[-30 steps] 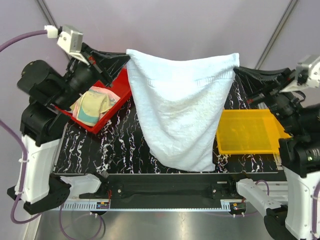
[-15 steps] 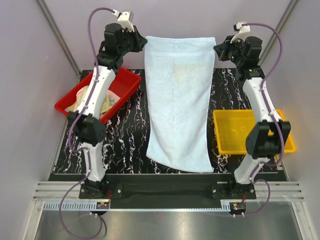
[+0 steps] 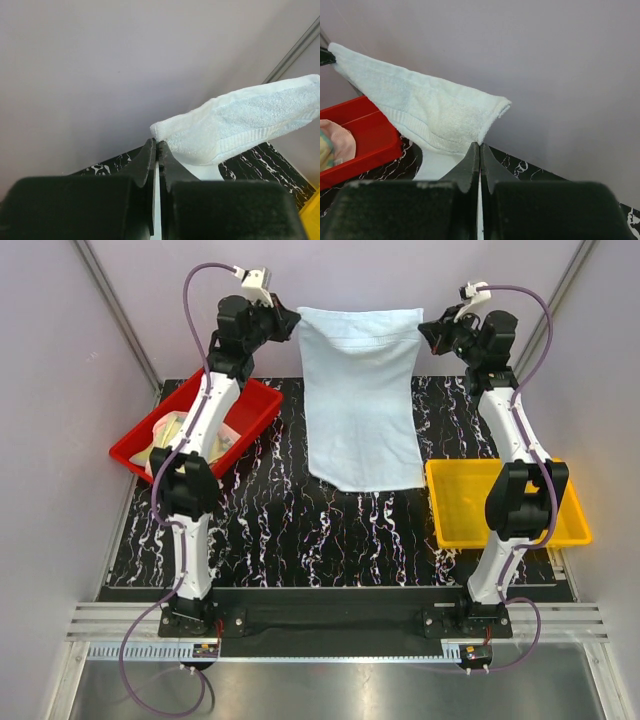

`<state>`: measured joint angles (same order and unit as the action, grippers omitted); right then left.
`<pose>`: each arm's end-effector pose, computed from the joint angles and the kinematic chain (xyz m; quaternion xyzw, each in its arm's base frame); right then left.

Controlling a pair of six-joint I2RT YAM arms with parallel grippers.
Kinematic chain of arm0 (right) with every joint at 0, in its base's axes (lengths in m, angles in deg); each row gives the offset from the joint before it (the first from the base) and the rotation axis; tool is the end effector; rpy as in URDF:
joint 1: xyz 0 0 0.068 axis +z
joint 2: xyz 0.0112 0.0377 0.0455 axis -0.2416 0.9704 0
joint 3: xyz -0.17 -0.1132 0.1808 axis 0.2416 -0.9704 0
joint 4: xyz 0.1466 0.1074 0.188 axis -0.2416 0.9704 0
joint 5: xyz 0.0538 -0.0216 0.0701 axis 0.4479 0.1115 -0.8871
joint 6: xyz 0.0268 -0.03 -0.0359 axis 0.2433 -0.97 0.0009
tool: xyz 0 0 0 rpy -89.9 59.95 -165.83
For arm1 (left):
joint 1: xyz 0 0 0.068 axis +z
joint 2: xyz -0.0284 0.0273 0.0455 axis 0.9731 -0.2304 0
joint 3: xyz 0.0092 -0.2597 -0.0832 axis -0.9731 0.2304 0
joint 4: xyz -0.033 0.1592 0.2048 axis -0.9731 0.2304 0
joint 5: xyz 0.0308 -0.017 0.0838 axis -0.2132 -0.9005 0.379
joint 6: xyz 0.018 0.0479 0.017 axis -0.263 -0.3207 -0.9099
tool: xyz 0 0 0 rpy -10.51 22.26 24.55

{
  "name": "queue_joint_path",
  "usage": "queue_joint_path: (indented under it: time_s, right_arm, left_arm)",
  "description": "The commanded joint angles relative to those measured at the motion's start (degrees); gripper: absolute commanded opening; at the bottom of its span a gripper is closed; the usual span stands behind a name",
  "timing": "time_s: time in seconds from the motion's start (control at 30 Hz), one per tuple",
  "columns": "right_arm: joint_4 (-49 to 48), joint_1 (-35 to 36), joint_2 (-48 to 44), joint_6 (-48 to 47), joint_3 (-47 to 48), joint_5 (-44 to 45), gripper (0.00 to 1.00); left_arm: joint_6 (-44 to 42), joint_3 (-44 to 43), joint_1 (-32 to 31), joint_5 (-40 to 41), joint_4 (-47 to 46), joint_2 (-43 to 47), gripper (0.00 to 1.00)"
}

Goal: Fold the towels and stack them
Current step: Flatten out the crumpled towel

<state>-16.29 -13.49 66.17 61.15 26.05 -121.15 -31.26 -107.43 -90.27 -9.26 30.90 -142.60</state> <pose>0.4615 0.0224 0.4045 -0.1785 0.6640 0.2094 0.6953 0.4971 -0.1325 0.4174 0.1042 0.6896 -0.3001 0.6508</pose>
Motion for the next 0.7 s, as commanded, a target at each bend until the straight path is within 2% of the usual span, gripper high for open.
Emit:
queue_joint_path:
  time_s: [0.0,0.13,0.3,0.37,0.47,0.5,0.57,0.6,0.67]
  right_arm:
    - [-5.23,0.30,0.54,-1.07,0.54,-1.60,0.00]
    - [-1.11,0.30,-0.24,-0.81,1.77,-1.87,0.00]
    - [8.12,1.44,-10.16,-0.01,0.02,-0.46,0.00]
    - [13.31,2.93,-17.79,-0.89,-4.10,-0.38,0.00]
    - [17.00,5.57,-30.10,-2.03,-12.45,0.33,0.00]
    - [18.93,6.18,-33.35,-2.04,-14.47,0.33,0.00]
    - [19.82,6.71,-46.15,0.14,-21.57,-1.15,0.00]
    - [19.82,6.72,-46.21,1.03,-21.61,-1.43,0.00]
    - [20.79,6.80,-54.88,3.31,-24.42,-3.00,0.00]
  left_arm:
    - [-2.05,1.67,0.05,-1.96,-6.23,2.32,0.00]
    - [-3.46,4.56,0.05,-2.49,-4.56,5.12,0.00]
    - [-7.66,14.75,-2.40,-0.30,-2.21,21.10,0.00]
    - [-9.60,20.62,-3.90,1.02,-0.09,27.42,0.00]
    - [-13.38,26.78,-9.77,3.92,5.27,39.47,0.00]
    - [-14.00,28.29,-11.10,4.80,6.33,45.59,0.00]
    - [-13.31,32.85,-14.95,8.40,9.40,53.77,0.00]
    - [-12.87,34.18,-16.29,8.41,10.28,53.82,0.00]
    - [-10.95,37.25,-19.53,9.29,12.13,60.48,0.00]
